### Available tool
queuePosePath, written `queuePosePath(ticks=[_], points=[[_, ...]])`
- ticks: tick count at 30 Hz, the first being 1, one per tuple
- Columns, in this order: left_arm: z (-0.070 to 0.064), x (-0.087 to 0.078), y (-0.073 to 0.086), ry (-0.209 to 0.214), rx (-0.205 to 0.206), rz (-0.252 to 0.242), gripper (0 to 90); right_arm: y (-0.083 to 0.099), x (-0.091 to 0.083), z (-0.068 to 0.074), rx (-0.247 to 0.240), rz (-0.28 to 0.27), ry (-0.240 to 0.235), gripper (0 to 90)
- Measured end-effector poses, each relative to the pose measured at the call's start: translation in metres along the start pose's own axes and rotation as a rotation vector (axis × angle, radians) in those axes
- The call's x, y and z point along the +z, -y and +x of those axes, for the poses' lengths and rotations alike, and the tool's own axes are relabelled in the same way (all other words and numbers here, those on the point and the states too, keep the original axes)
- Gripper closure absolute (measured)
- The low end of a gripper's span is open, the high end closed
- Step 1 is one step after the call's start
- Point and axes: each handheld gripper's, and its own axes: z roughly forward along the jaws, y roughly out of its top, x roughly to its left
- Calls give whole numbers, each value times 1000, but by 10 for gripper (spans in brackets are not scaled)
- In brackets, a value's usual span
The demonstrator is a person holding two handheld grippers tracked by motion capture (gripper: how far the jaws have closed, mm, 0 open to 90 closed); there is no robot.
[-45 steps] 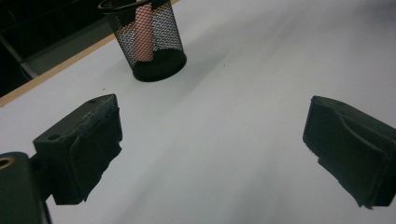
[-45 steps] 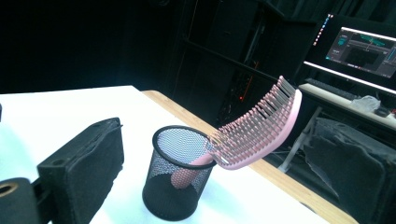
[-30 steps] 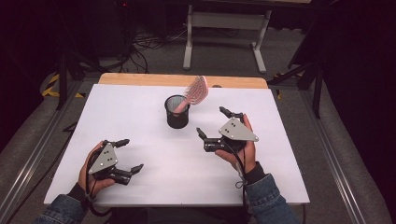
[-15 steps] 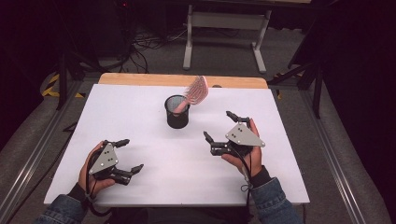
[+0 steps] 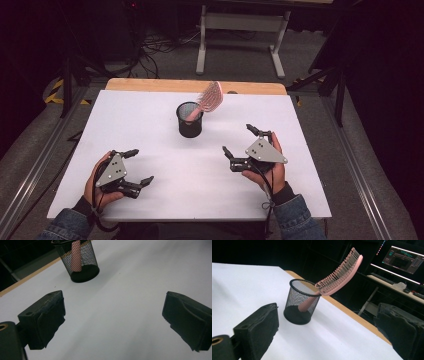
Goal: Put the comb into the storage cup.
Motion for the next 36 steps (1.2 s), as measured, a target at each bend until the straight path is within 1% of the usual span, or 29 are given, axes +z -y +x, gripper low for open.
queuePosePath(ticks=[7, 17, 22, 32, 36], points=[[0, 0, 0, 1, 5, 5, 58, 9, -5, 1, -14, 13, -4, 59], [0, 0, 0, -1, 5, 6, 58, 22, -11, 2, -22, 39, -6, 60], [-1, 0, 0, 3, 7, 8, 58, 29, -12, 2, -32, 49, 8, 63], [-1, 0, 0, 1, 7, 9, 58, 45, -19, -3, -40, 88, 25, 62], [-1, 0, 0, 1, 7, 9, 58, 52, -23, -5, -30, 105, 29, 62]])
